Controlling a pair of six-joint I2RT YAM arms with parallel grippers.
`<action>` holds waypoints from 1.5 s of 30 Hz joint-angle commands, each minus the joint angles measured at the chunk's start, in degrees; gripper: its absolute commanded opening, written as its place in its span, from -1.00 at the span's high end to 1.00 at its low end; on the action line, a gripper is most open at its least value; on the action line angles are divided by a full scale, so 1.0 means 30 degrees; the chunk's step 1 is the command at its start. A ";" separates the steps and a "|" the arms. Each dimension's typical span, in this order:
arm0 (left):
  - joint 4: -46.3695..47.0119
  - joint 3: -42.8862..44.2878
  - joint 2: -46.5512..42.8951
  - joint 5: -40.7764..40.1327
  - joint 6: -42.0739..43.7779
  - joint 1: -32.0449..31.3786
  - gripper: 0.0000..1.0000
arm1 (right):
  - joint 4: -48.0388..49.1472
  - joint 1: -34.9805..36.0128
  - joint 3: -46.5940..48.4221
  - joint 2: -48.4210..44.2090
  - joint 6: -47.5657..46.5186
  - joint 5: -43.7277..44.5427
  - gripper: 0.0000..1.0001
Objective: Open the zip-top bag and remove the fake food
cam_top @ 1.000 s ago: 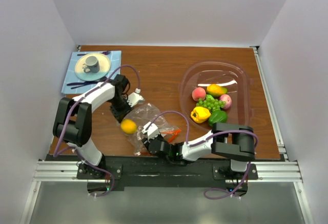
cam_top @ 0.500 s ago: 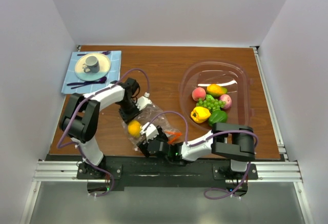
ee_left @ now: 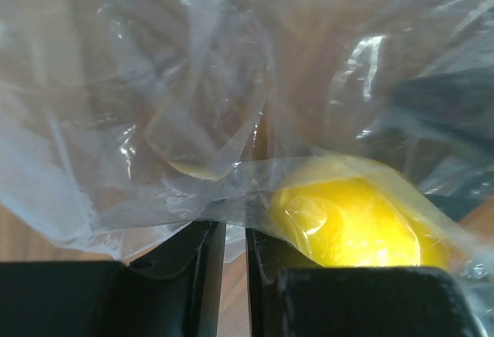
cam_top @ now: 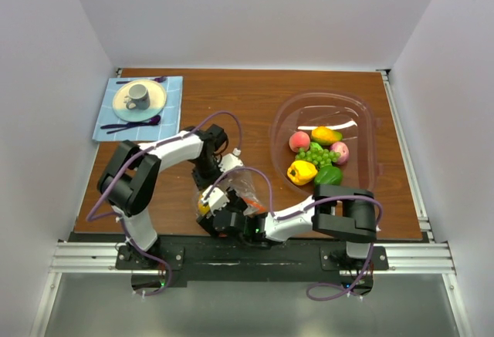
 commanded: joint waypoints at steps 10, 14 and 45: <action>-0.2616 0.1492 -0.0466 0.4728 -0.0495 -0.1876 0.59 | -0.0172 -0.0006 0.1247 0.0456 0.0108 0.1786 -0.97; -0.2090 -0.0142 -0.0615 0.3789 -0.0144 -0.1846 0.61 | -0.0582 0.0023 0.0779 0.0222 0.0781 0.1816 -0.72; 0.3565 0.0347 0.3045 -0.2390 -0.2075 0.5944 0.77 | -1.3048 0.0053 -0.3472 -1.5176 0.4533 0.0081 0.49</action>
